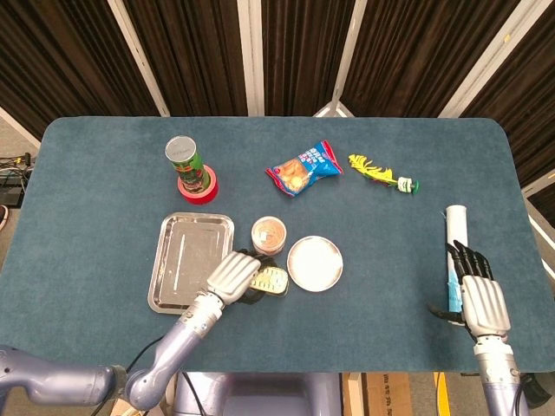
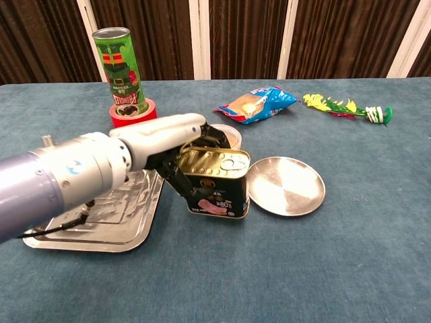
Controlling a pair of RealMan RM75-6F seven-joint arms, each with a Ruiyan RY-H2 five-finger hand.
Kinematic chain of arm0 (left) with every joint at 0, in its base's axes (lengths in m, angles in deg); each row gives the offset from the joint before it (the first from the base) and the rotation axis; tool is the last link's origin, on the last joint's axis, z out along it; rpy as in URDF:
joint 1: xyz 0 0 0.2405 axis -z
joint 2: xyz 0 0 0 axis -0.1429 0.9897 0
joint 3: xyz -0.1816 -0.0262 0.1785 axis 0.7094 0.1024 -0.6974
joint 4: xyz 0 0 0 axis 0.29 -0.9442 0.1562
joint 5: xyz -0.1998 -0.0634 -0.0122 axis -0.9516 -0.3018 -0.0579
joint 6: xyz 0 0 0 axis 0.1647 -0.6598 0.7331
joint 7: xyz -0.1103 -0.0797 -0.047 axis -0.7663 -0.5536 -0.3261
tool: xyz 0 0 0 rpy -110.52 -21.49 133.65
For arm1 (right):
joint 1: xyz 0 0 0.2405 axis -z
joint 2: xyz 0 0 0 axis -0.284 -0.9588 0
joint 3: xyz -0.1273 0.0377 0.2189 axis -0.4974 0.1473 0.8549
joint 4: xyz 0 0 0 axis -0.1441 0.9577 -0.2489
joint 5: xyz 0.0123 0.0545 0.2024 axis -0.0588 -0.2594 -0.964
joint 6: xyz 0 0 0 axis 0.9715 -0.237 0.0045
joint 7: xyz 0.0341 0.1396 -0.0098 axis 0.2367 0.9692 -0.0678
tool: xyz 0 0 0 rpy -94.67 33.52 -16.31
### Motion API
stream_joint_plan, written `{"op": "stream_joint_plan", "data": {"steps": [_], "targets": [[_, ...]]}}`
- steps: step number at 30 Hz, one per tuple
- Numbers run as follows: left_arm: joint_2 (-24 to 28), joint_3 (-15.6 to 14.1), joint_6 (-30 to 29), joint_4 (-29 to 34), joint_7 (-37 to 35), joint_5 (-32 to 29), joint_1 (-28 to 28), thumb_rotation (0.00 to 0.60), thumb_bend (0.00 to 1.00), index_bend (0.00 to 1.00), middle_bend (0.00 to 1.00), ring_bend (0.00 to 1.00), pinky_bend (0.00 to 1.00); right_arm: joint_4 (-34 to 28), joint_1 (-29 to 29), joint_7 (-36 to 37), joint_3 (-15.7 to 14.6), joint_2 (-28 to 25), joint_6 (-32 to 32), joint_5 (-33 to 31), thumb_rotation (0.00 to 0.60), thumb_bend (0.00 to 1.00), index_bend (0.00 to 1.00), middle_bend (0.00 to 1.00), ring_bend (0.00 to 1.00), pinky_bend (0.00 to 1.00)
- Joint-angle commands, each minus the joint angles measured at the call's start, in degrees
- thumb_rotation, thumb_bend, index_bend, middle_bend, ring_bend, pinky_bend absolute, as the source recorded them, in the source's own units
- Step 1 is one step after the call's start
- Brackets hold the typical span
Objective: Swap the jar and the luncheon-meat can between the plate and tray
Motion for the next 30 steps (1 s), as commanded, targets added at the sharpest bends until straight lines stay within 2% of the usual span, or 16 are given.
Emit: {"op": "stream_joint_plan", "data": {"steps": [1, 7, 12, 17, 19, 24, 27, 30], "targets": [[-0.9, -0.7, -0.9, -0.8, 1.7, -0.6, 0.6, 0.600, 0.49, 0.38, 0.35, 0.29, 0.27, 0.0, 0.1, 0.1, 0.1, -0.1, 0.2, 0.1, 0.600, 0.00, 0.00, 0.00, 0.00, 0.00], [-0.1, -1.7, -2.4, 0.9, 6.7, -3.6, 1.2, 0.600, 0.27, 0.33, 0.22, 0.18, 0.20, -0.2, 0.3, 0.4, 0.6, -0.4, 0.7, -0.7, 0.600, 0.00, 0.00, 0.00, 0.00, 0.00], [1.7, -1.9, -3.9, 4.6, 11.5, -8.5, 1.8, 0.600, 0.10, 0.25, 0.11, 0.05, 0.13, -0.4, 0.5, 0.2, 0.8, -0.4, 1.0, -0.9, 0.600, 0.00, 0.00, 0.00, 0.00, 0.00], [3.1, -1.0, -5.7, 8.5, 12.2, -9.9, 2.1, 0.600, 0.06, 0.24, 0.07, 0.03, 0.12, -0.6, 0.7, -0.3, 1.2, -0.4, 0.9, -1.3, 0.600, 0.00, 0.00, 0.00, 0.00, 0.00], [4.0, -0.3, -6.3, 10.8, 10.3, -8.1, 1.6, 0.600, 0.06, 0.24, 0.07, 0.03, 0.12, -0.6, 0.8, -0.4, 1.3, -0.4, 0.8, -1.4, 0.600, 0.00, 0.00, 0.00, 0.00, 0.00], [7.1, -0.1, -10.1, 15.1, 5.2, 1.1, -0.9, 0.600, 0.06, 0.23, 0.07, 0.03, 0.12, -0.8, 1.0, -0.1, 1.5, -0.4, 0.9, -1.3, 0.600, 0.00, 0.00, 0.00, 0.00, 0.00], [7.3, 0.8, -12.3, 12.5, 1.2, 7.0, -1.8, 0.600, 0.06, 0.23, 0.07, 0.02, 0.12, -0.7, 1.0, 0.0, 1.6, -0.4, 1.0, -1.3, 0.600, 0.00, 0.00, 0.00, 0.00, 0.00], [6.1, 3.1, -11.6, 6.6, -1.3, 7.6, -0.8, 0.600, 0.06, 0.22, 0.03, 0.01, 0.07, -0.5, 1.0, 0.1, 1.6, -0.4, 1.2, -1.0, 0.600, 0.00, 0.00, 0.00, 0.00, 0.00]]}}
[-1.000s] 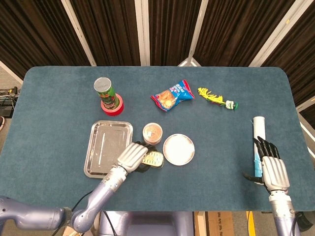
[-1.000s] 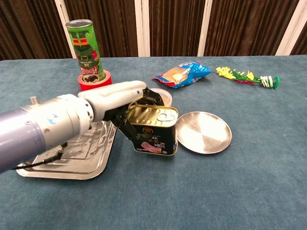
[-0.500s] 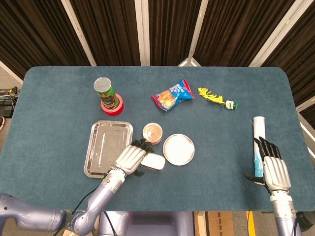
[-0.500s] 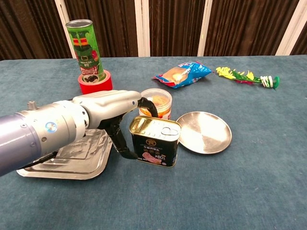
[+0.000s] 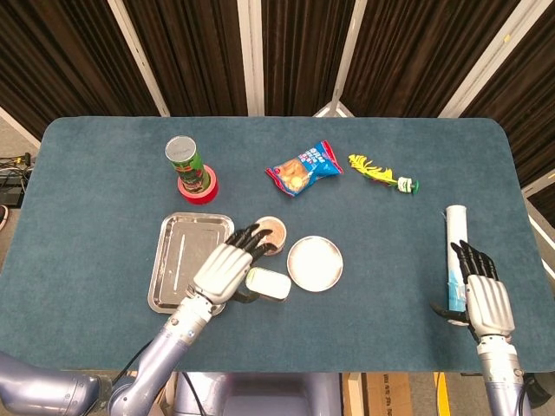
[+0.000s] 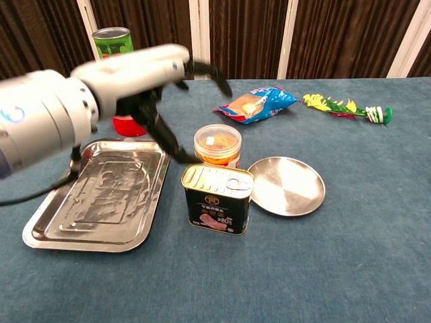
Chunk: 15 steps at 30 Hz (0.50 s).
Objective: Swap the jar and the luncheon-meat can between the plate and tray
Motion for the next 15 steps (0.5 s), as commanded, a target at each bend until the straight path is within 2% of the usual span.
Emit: {"op": "stream_joint_plan", "data": {"steps": [1, 5, 7, 11, 15], "targets": [[-0.7, 3.6, -0.1, -7.6, -4.9, 1.5, 0.4, 0.600, 0.06, 0.22, 0.02, 0.00, 0.06, 0.2, 0.0, -0.1, 0.0, 0.0, 0.1, 0.2, 0.600, 0.00, 0.00, 0.00, 0.00, 0.00], [-3.1, 8.6, 5.4, -15.3, -10.1, -4.4, 3.5, 0.600, 0.02, 0.20, 0.00, 0.00, 0.00, 1.0, -0.1, -0.4, 0.3, 0.5, 0.3, -0.4, 0.600, 0.00, 0.00, 0.00, 0.00, 0.00], [-4.5, 9.6, 6.8, -18.8, -11.1, -5.7, 4.8, 0.600, 0.00, 0.19, 0.00, 0.00, 0.00, 1.4, -0.2, -0.5, 0.6, 0.7, 0.7, -1.0, 0.600, 0.00, 0.00, 0.00, 0.00, 0.00], [-6.7, 10.0, 11.2, -23.9, -11.7, -10.8, 6.7, 0.600, 0.00, 0.18, 0.00, 0.00, 0.00, 1.8, -0.4, -0.4, 1.0, 0.9, 1.2, -1.6, 0.600, 0.00, 0.00, 0.00, 0.00, 0.00], [-8.3, 10.0, 14.4, -27.7, -14.3, -13.3, 7.5, 0.600, 0.00, 0.16, 0.00, 0.00, 0.00, 2.0, -0.5, -1.0, 1.0, 1.2, 1.6, -1.9, 0.600, 0.00, 0.00, 0.00, 0.00, 0.00]]}}
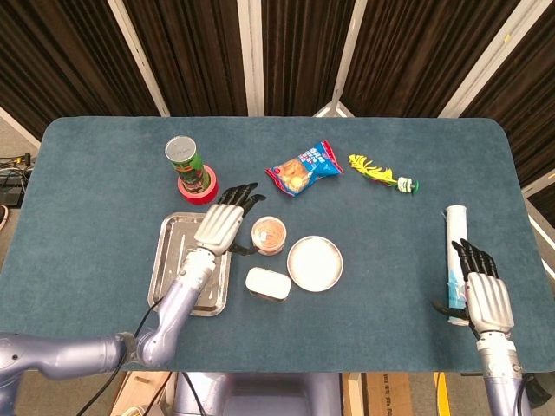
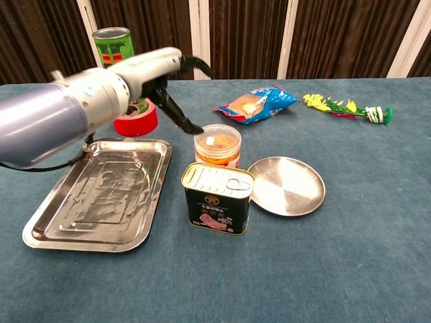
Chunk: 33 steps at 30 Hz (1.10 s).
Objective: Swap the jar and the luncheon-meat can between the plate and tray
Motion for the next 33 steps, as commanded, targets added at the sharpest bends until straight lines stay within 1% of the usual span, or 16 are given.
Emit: {"op": "stream_joint_plan", "data": {"steps": [1, 5, 9, 14, 18, 20, 22, 24, 26, 29, 31, 33], "targets": [[-2.4, 0.5, 3.5, -4.2, -3.2, -2.5, 1.5, 0.600, 0.00, 0.16, 0.00, 0.00, 0.00, 0.0, 0.0, -0.3, 0.0, 0.1, 0.1, 0.0, 0.600, 0.00, 0.00, 0.00, 0.00, 0.00], [-5.2, 0.0, 5.3, -9.1, -7.3, -1.8, 1.7, 0.600, 0.00, 0.15, 0.00, 0.00, 0.00, -0.3, 0.2, -0.4, -0.1, 0.1, -0.1, 0.3, 0.600, 0.00, 0.00, 0.00, 0.00, 0.00], [-8.0, 0.2, 7.7, -14.4, -12.4, -0.8, 2.1, 0.600, 0.00, 0.14, 0.00, 0.00, 0.00, -0.6, 0.4, -0.5, -0.2, 0.0, -0.5, 0.9, 0.600, 0.00, 0.00, 0.00, 0.00, 0.00], [-10.7, -0.5, 10.1, -19.4, -14.7, 0.0, 3.1, 0.600, 0.00, 0.13, 0.00, 0.00, 0.00, -0.8, 0.5, -0.5, -0.2, -0.1, -0.6, 1.1, 0.600, 0.00, 0.00, 0.00, 0.00, 0.00], [-12.1, -0.7, 11.1, -21.3, -15.4, 0.4, 3.7, 0.600, 0.00, 0.12, 0.00, 0.00, 0.00, -0.6, 0.5, -0.3, 0.0, -0.1, -0.3, 0.8, 0.600, 0.00, 0.00, 0.00, 0.00, 0.00], [-12.8, -0.8, 11.5, -22.7, -15.1, 0.8, 4.3, 0.600, 0.02, 0.13, 0.00, 0.00, 0.02, -0.5, 0.4, 0.0, 0.1, -0.1, -0.2, 0.8, 0.600, 0.00, 0.00, 0.00, 0.00, 0.00], [-13.4, -0.7, 11.2, -23.6, -15.4, 1.4, 4.6, 0.600, 0.07, 0.16, 0.03, 0.01, 0.07, -0.4, 0.4, 0.1, 0.1, 0.0, 0.0, 0.9, 0.600, 0.00, 0.00, 0.00, 0.00, 0.00], [-14.1, -0.5, 10.3, -24.2, -16.7, 2.9, 4.6, 0.600, 0.17, 0.20, 0.11, 0.06, 0.13, -0.3, 0.3, 0.2, 0.1, 0.0, 0.1, 0.9, 0.600, 0.00, 0.00, 0.00, 0.01, 0.00], [-14.9, -0.3, 8.5, -25.0, -19.0, 5.4, 4.4, 0.600, 0.33, 0.25, 0.22, 0.14, 0.21, -0.3, 0.3, 0.4, 0.1, 0.1, 0.1, 1.1, 0.600, 0.00, 0.00, 0.00, 0.01, 0.00], [-15.7, -0.5, 5.7, -26.6, -20.3, 8.4, 4.2, 0.600, 0.52, 0.33, 0.35, 0.25, 0.30, -0.2, 0.3, 0.7, 0.1, 0.1, 0.2, 1.2, 0.600, 0.00, 0.00, 0.00, 0.01, 0.00], [-16.5, -0.6, 4.0, -28.2, -20.5, 9.7, 4.1, 0.600, 0.58, 0.37, 0.41, 0.31, 0.34, -0.2, 0.3, 1.1, 0.1, 0.1, 0.5, 1.2, 0.600, 0.00, 0.00, 0.00, 0.01, 0.00], [-17.0, -0.6, 2.7, -29.1, -20.9, 10.6, 3.9, 0.600, 0.61, 0.39, 0.44, 0.33, 0.36, 0.0, 0.3, 1.3, 0.2, 0.1, 0.6, 1.1, 0.600, 0.00, 0.00, 0.00, 0.01, 0.00]]}}
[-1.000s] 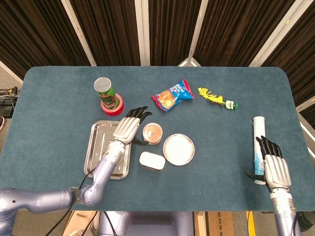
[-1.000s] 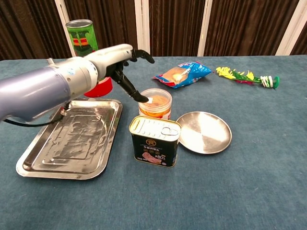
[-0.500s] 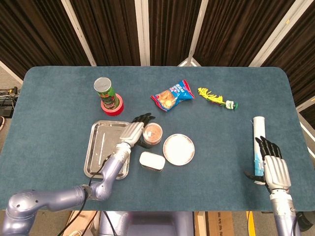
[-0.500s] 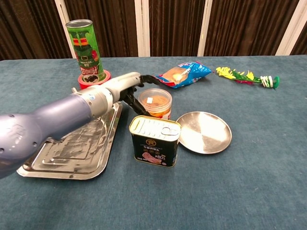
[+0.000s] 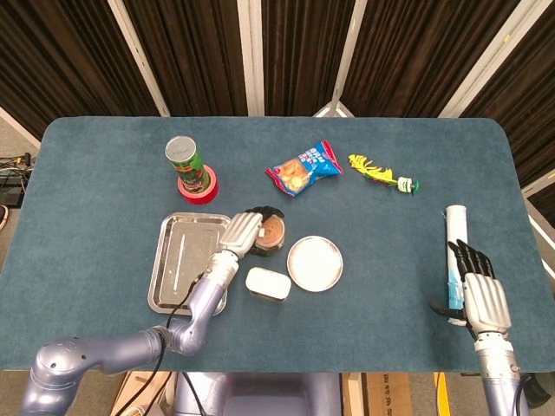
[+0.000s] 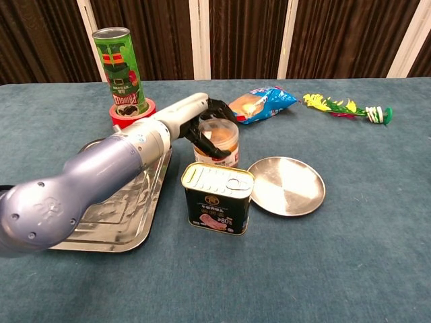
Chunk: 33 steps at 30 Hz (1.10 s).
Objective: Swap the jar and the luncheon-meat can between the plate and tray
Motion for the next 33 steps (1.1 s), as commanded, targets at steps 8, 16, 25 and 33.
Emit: {"op": "stream_joint_plan", "data": {"steps": [8, 16, 25, 33], "targets": [[6.4, 0.8, -8.3, 10.0, 1.9, 4.4, -3.8, 0.600, 0.60, 0.40, 0.44, 0.34, 0.36, 0.0, 0.0, 0.9, 0.0, -0.2, 0.5, 0.3, 0.600, 0.00, 0.00, 0.00, 0.02, 0.00], [24.2, -3.5, -15.9, 33.8, 14.6, 4.5, -13.1, 0.600, 0.58, 0.38, 0.43, 0.35, 0.34, -0.8, 0.3, 0.5, -0.1, -0.4, -0.2, 0.6, 0.600, 0.00, 0.00, 0.00, 0.02, 0.00], [30.5, -10.7, -12.0, 34.8, 6.9, 4.2, -19.6, 0.600, 0.57, 0.37, 0.39, 0.34, 0.33, -1.4, 0.3, 0.2, -0.5, -0.1, -0.2, 1.5, 0.600, 0.00, 0.00, 0.00, 0.02, 0.00], [27.2, -13.7, -8.6, 25.1, -1.9, 9.1, -20.6, 0.600, 0.55, 0.36, 0.35, 0.32, 0.31, -1.0, 0.4, 0.1, -0.2, 0.0, -0.3, 0.9, 0.600, 0.00, 0.00, 0.00, 0.02, 0.00]]}}
